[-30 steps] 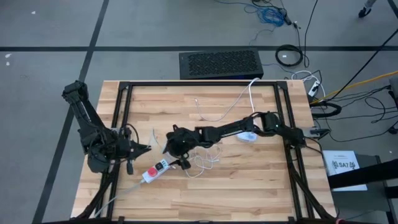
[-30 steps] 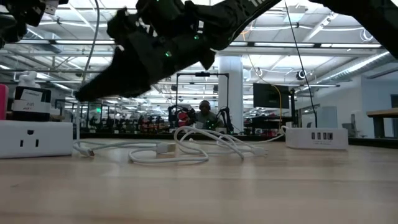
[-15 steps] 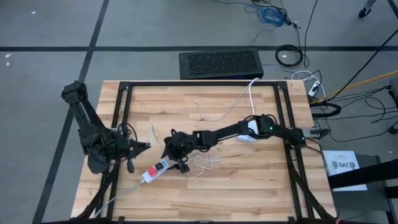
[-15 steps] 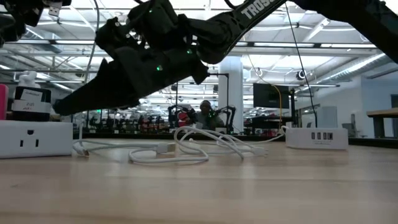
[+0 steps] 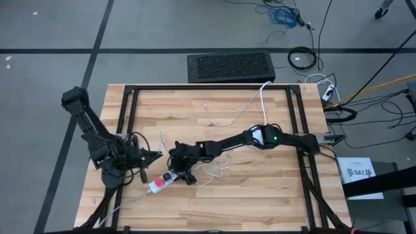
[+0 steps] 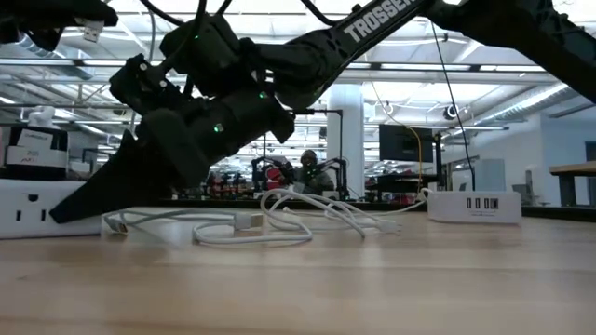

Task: Insert USB
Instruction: Insert the top left white charger cable into the pink adapter charger

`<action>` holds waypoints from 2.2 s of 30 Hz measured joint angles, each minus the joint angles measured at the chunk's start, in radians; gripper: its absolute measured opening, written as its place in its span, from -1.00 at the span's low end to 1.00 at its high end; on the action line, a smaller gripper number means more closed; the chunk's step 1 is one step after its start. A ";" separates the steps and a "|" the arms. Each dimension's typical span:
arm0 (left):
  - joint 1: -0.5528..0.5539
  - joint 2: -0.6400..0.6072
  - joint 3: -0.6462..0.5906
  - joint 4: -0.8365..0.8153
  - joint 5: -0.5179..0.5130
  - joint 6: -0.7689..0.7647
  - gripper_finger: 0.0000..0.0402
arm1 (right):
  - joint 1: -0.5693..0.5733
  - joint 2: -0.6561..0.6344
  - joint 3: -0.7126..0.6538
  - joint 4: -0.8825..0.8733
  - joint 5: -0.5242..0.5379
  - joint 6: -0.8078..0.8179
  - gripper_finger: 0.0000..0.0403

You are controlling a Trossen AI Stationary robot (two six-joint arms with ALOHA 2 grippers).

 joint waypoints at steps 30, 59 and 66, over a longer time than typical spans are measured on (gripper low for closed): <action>-0.018 0.469 0.000 0.600 -0.119 0.097 -0.89 | -0.069 -0.161 0.001 -0.659 0.127 -0.131 -0.03; 0.063 0.805 -0.048 0.789 -0.207 -0.210 -0.89 | -0.053 -0.155 -0.003 -0.578 0.076 -0.136 -0.03; 0.095 0.829 -0.046 0.791 -0.223 -0.207 -0.89 | -0.055 -0.155 -0.003 -0.575 0.077 -0.146 -0.03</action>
